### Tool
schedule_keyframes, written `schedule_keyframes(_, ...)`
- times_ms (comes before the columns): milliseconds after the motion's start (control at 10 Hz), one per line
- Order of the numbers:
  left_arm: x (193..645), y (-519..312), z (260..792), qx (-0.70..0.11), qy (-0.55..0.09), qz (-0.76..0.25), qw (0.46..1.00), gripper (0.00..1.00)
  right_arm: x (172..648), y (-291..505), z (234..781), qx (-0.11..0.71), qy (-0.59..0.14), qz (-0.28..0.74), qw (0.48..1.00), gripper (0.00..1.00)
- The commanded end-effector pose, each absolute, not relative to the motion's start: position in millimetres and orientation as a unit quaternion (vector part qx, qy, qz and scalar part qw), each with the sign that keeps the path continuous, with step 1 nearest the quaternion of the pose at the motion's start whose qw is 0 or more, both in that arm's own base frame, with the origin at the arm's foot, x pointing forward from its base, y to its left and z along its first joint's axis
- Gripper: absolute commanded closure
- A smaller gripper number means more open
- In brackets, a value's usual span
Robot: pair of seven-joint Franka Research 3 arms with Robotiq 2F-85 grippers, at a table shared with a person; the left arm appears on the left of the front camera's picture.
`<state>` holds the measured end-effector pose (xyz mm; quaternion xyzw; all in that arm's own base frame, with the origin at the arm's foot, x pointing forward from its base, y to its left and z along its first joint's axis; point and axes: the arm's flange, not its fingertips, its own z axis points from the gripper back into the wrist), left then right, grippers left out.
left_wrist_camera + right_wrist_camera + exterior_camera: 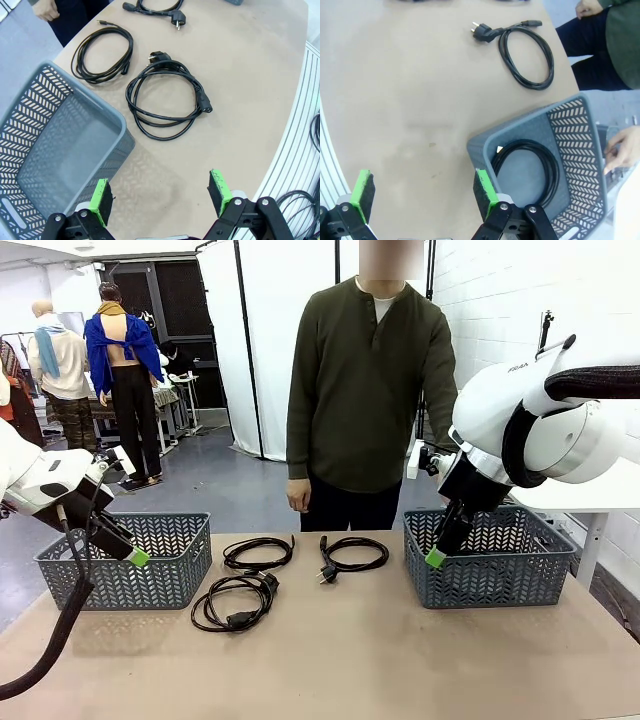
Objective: Organize the cables according to human instructions.
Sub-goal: Pick up a bundle of cables and place it in the basket indicated by the human.
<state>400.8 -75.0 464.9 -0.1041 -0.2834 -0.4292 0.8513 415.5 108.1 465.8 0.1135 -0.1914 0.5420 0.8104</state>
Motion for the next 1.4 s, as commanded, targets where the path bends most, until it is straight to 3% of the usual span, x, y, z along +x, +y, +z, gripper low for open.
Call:
schedule_keyframes(0,402.0,-73.0,464.3,-0.114,-0.287,-0.428,0.849,0.00,415.0,118.7,467.0,0.106,-0.183,0.539,0.815,0.00)
schedule_keyframes(600,402.0,-73.0,464.3,-0.114,-0.287,-0.428,0.849,0.00,463.4,202.9,482.5,0.099,-0.118,0.390,0.908,0.00)
schedule_keyframes(1300,402.0,-73.0,464.3,-0.114,-0.287,-0.428,0.849,0.00,549.3,274.0,461.3,0.075,-0.068,0.306,0.947,0.00)
